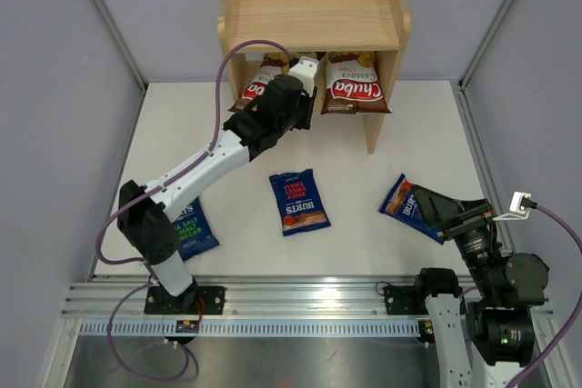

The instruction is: Place and organize the chips bags onto the shelf

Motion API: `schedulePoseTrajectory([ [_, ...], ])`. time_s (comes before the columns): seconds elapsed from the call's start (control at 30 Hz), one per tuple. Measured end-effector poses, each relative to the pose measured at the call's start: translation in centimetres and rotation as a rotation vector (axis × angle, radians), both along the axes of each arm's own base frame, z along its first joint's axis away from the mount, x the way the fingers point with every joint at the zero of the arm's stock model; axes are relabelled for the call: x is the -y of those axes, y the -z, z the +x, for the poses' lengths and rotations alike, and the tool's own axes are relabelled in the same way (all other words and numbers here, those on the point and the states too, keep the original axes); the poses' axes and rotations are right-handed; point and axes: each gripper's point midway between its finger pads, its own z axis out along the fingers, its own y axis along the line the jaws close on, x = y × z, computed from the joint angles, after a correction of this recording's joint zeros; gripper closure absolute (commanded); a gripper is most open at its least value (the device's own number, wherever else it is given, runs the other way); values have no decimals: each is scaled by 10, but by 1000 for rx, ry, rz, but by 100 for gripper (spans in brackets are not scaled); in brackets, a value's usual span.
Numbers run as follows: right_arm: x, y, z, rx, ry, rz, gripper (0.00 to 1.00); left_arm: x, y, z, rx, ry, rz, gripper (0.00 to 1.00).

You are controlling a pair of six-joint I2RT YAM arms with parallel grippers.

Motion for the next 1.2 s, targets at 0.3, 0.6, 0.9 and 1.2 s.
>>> schedulePoseTrajectory([
  [0.3, 0, 0, 0, 2, 1, 0, 1, -16, 17, 43, 70, -191, 138, 74],
  [0.6, 0, -1, -4, 16, 3, -1, 1, -25, 15, 73, 139, -371, 209, 76],
  [0.9, 2, -3, -6, 20, 12, -5, 1, -27, 15, 96, 165, -495, 229, 81],
  [1.2, 3, -5, -8, 34, 20, -6, 1, -36, 25, 85, 195, -509, 190, 80],
])
